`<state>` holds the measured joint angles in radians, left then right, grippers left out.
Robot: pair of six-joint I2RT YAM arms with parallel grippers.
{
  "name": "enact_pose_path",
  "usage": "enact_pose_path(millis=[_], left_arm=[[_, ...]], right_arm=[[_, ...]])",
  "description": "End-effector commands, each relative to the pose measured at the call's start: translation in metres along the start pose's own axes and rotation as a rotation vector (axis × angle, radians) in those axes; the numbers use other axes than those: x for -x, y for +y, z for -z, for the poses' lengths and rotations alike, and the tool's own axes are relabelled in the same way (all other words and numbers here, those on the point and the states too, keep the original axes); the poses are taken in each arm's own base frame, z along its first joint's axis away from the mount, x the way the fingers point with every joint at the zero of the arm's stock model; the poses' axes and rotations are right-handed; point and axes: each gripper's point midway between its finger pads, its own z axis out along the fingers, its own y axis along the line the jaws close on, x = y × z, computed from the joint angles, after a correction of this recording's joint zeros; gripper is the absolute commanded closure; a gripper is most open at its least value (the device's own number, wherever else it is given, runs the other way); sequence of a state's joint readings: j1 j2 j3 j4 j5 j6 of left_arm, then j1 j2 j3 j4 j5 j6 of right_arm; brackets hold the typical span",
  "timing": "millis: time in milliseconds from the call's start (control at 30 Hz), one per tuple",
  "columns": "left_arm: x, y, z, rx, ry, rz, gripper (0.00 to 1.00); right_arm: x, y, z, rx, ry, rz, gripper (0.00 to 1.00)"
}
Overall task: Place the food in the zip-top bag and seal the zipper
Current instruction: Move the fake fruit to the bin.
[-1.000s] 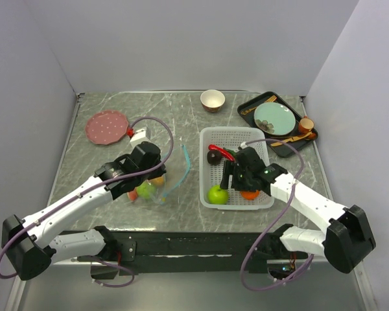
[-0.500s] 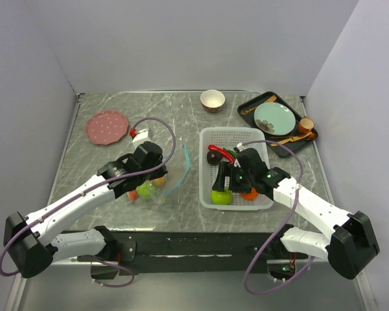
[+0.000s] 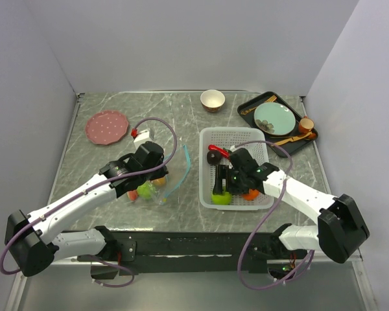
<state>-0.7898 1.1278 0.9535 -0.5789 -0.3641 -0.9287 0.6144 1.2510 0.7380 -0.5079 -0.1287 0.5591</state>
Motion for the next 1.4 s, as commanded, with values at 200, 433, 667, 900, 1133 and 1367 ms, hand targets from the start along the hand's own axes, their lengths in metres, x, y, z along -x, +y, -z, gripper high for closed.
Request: enact_pose_path(millis=[200, 433, 667, 900, 1133, 1367], left_arm=[[0.007, -0.005, 0.003, -0.019, -0.025, 0.001, 0.99], [0.010, -0.004, 0.006, -0.025, -0.041, 0.005, 0.99], [0.010, -0.002, 0.008, -0.018, -0.042, 0.002, 0.99], [0.010, -0.001, 0.009, -0.021, -0.046, 0.010, 0.99], [0.011, -0.006, 0.007, -0.028, -0.039, 0.007, 0.99], [0.007, -0.007, 0.003, -0.030, -0.025, 0.005, 0.99]], right_arm=[[0.040, -0.001, 0.011, -0.098, -0.121, 0.020, 0.35], [0.074, -0.002, 0.012, -0.179, -0.192, 0.022, 0.38], [0.084, -0.002, 0.001, -0.212, -0.201, 0.003, 0.37], [0.077, 0.003, -0.007, -0.173, -0.177, -0.023, 0.28], [0.082, 0.016, 0.009, -0.063, -0.208, -0.041, 0.11], [0.088, 0.007, 0.019, -0.128, -0.225, -0.027, 0.10]])
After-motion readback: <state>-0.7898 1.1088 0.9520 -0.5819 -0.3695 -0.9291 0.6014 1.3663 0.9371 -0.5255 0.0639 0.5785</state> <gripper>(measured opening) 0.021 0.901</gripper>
